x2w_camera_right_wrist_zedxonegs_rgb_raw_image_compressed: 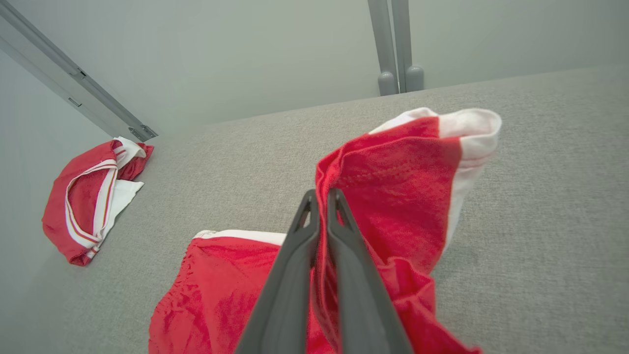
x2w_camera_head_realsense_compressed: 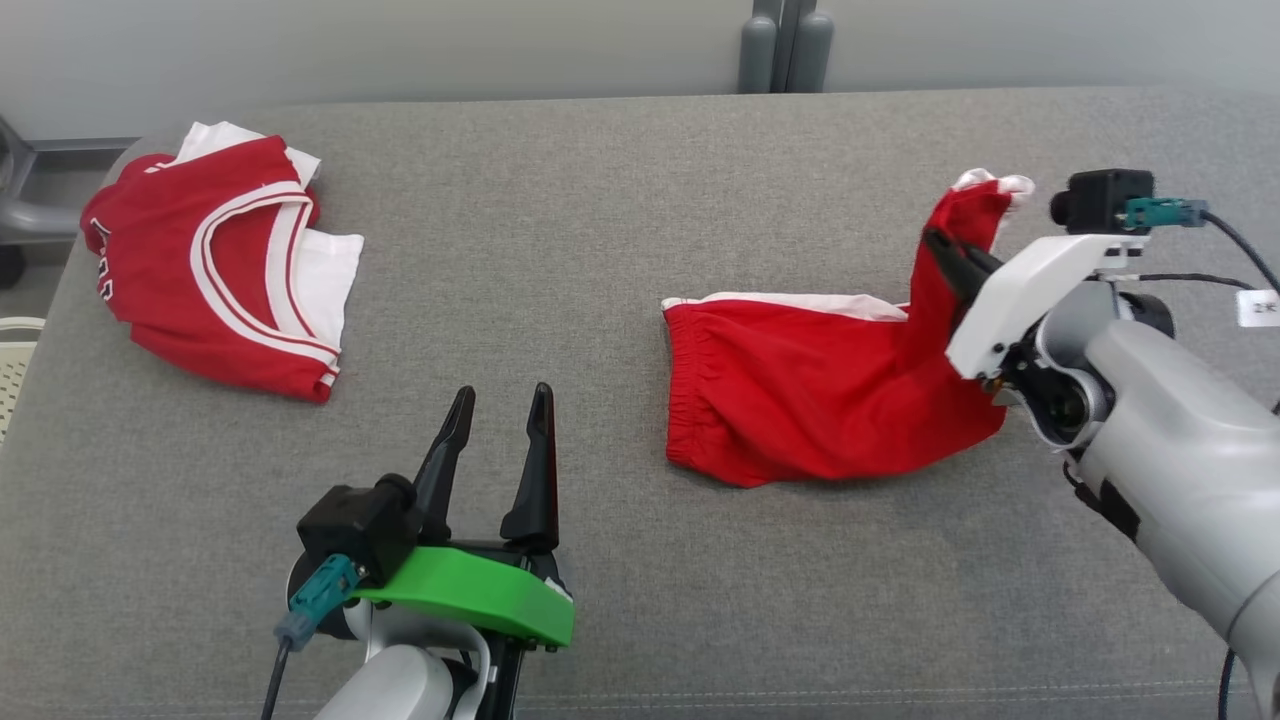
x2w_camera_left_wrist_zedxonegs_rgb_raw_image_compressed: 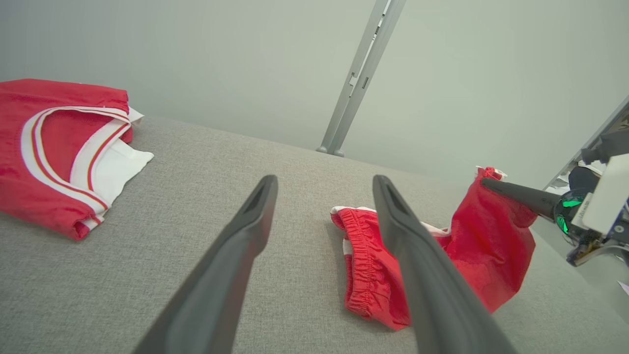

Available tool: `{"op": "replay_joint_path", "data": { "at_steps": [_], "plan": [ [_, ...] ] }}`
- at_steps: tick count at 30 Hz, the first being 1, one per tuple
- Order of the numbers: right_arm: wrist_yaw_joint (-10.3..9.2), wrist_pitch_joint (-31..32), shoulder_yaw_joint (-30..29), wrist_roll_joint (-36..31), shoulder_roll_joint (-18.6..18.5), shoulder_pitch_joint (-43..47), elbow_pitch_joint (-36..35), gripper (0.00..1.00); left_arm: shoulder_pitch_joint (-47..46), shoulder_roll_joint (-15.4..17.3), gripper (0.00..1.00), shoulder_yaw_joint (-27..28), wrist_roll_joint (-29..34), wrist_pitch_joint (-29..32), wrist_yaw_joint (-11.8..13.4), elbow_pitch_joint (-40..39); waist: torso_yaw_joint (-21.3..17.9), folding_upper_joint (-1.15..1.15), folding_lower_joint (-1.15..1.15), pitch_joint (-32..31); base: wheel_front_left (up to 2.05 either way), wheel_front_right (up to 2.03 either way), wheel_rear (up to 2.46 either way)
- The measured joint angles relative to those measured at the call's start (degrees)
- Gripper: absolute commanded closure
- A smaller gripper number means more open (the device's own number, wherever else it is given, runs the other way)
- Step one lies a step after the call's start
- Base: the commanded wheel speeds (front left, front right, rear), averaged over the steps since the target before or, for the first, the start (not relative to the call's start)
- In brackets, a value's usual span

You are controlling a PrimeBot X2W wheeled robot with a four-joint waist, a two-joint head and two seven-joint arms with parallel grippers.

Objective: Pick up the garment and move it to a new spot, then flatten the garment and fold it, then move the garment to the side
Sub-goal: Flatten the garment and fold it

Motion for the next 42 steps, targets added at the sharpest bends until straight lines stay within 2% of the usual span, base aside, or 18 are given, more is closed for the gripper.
{"op": "replay_joint_path", "data": {
  "at_steps": [14,30,32,33,34,42],
  "plan": [
    [0.0,4.7,3.0,-5.4,10.5,-0.7,1.9,1.0,0.7,-1.9,0.0,1.2,0.0,-0.1,-1.4,0.5,3.8,0.0,0.0,-1.5,0.0,0.0,0.0],
    [-0.01,4.4,3.6,-8.8,17.5,0.0,11.7,0.98,0.7,-3.3,0.0,2.0,0.6,-0.3,-2.6,1.7,5.9,0.0,0.0,-0.4,0.0,0.0,0.0],
    [-0.01,4.2,3.5,-8.8,18.1,0.0,12.7,0.5,0.6,-3.4,0.0,2.0,0.6,-0.3,-2.7,1.8,5.9,0.0,0.0,-0.3,0.0,0.0,0.0],
    [-0.01,4.1,3.5,-8.8,18.4,0.0,12.9,0.04,0.6,-3.4,0.0,2.1,0.6,-0.3,-2.9,1.9,5.9,0.0,0.0,-0.2,0.0,0.0,0.0],
    [-0.01,4.1,3.5,-8.9,18.6,0.0,13.1,0.0,0.6,-3.4,0.0,2.1,0.6,-0.3,-2.9,1.9,5.8,0.0,0.0,-0.2,0.0,0.0,0.0],
    [-0.01,2.3,4.2,-9.2,19.6,-0.2,11.8,0.0,0.6,-3.3,0.0,2.3,0.6,-0.3,-3.0,2.4,4.8,0.0,0.0,-0.7,0.0,0.0,0.0]
  ]
}}
